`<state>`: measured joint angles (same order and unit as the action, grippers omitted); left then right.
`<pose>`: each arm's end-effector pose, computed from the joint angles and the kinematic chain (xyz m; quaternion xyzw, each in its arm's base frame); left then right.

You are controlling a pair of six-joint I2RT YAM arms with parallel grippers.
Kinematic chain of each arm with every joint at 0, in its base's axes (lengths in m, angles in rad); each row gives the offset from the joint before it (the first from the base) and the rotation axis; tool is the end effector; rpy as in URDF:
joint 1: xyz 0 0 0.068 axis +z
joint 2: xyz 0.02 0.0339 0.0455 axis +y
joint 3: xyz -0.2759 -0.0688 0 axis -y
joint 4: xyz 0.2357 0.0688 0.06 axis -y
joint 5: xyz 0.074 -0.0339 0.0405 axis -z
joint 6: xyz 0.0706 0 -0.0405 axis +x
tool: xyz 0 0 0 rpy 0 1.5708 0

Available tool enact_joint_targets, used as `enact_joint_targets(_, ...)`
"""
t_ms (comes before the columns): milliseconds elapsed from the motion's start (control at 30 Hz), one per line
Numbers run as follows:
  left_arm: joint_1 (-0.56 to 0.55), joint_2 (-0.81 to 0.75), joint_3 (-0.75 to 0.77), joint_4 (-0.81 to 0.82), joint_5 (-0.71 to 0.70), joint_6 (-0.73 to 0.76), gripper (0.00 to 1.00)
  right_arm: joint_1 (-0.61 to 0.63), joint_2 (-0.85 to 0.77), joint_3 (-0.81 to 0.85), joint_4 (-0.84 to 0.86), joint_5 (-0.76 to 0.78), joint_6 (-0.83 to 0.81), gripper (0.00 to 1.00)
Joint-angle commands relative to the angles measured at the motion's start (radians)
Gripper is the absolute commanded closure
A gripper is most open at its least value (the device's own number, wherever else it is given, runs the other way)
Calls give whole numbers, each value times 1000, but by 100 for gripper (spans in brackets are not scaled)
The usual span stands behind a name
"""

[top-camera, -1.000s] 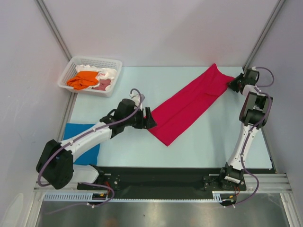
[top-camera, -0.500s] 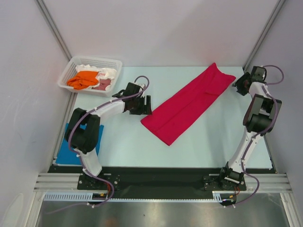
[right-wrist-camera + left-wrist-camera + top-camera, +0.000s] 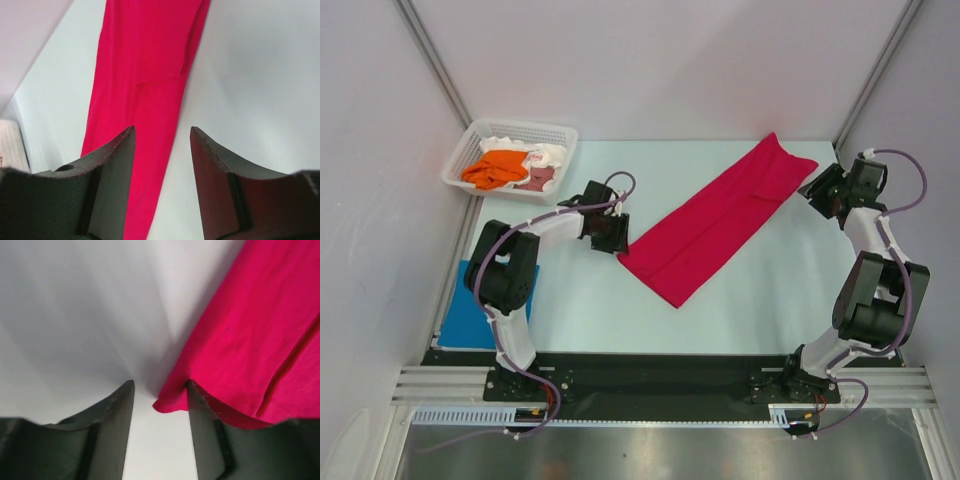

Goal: Fold and stack the t-shirts
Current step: Fold the tshirt

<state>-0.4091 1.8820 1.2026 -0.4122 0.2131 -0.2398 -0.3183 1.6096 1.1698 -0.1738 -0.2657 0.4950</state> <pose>0.3532 -0.1694 0.1478 0.1068 0.9603 -0.1731 0.1907 0.3721 -0.1031 0.2613 0.2920 0.8322 0.1574 0.4443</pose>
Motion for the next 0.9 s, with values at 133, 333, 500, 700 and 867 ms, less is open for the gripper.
enact_joint_targets(133, 6, 66, -52, 64, 87, 13, 84, 87, -112, -90, 11, -36, -21, 48)
enact_joint_targets(333, 4, -81, -247, 131, 83, -116, 100, 148, -169, -107, -41, -4, -47, 48)
enact_joint_targets(500, -46, -341, -631, 344, 103, -352, 100, 160, -183, -111, -38, -6, -52, 48)
enact_joint_targets(700, -341, -684, -871, 458, -46, -656, 100, 189, -154, -101, -46, -18, -78, 48)
enact_joint_targets(867, -701, -793, -897, 490, -272, -952, 100, 220, -132, -108, -24, -17, -78, 49)
